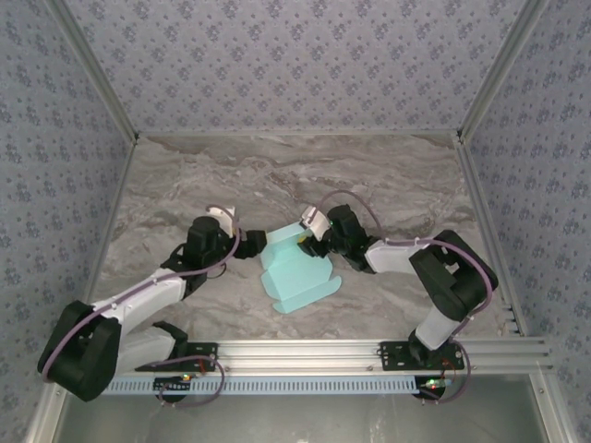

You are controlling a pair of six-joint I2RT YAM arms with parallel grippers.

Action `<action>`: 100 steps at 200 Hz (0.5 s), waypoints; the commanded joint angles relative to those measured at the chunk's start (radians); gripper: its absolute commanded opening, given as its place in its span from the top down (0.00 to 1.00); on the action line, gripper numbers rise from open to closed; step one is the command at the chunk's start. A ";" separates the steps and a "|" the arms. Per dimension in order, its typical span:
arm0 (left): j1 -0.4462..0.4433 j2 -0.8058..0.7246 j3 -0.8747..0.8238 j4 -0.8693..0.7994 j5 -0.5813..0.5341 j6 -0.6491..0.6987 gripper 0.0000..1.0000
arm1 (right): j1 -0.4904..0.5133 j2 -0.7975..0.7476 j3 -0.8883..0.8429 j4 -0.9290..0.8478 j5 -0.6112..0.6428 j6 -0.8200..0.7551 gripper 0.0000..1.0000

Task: Fold the paper box

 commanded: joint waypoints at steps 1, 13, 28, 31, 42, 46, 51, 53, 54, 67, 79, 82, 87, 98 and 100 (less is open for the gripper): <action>-0.034 0.018 0.037 -0.016 -0.028 0.052 0.11 | -0.002 -0.043 -0.046 0.083 0.061 -0.002 0.42; -0.039 0.025 0.037 -0.017 -0.034 0.056 0.11 | -0.002 -0.065 -0.075 0.096 0.044 -0.002 0.39; -0.042 0.031 0.037 -0.020 -0.040 0.067 0.12 | 0.000 -0.087 -0.113 0.119 0.013 0.002 0.38; -0.043 0.032 0.039 -0.021 -0.039 0.071 0.12 | -0.001 -0.089 -0.121 0.124 0.009 0.003 0.37; -0.043 0.041 0.043 -0.029 -0.044 0.080 0.13 | 0.001 -0.101 -0.147 0.144 0.003 0.009 0.37; -0.043 0.046 0.044 -0.032 -0.046 0.082 0.13 | 0.001 -0.105 -0.155 0.151 0.003 0.011 0.36; -0.044 0.051 0.047 -0.035 -0.048 0.085 0.13 | 0.001 -0.110 -0.166 0.160 0.005 0.014 0.36; -0.044 0.052 0.048 -0.037 -0.050 0.085 0.13 | 0.002 -0.111 -0.170 0.165 0.006 0.016 0.36; -0.045 0.053 0.049 -0.037 -0.050 0.086 0.13 | 0.003 -0.112 -0.172 0.166 0.006 0.016 0.36; -0.045 0.064 0.052 -0.039 -0.050 0.088 0.14 | 0.001 -0.119 -0.192 0.191 0.017 0.022 0.35; -0.043 0.073 0.055 -0.037 -0.052 0.086 0.15 | 0.000 -0.122 -0.199 0.203 0.026 0.027 0.35; -0.044 0.075 0.056 -0.037 -0.052 0.086 0.15 | 0.001 -0.122 -0.200 0.205 0.027 0.028 0.35; -0.044 0.078 0.057 -0.037 -0.054 0.085 0.16 | 0.001 -0.122 -0.200 0.207 0.030 0.028 0.35; -0.045 0.087 0.060 -0.039 -0.062 0.081 0.16 | -0.002 -0.120 -0.199 0.218 0.034 0.028 0.35; -0.044 0.089 0.060 -0.039 -0.062 0.081 0.17 | -0.002 -0.121 -0.197 0.220 0.034 0.028 0.35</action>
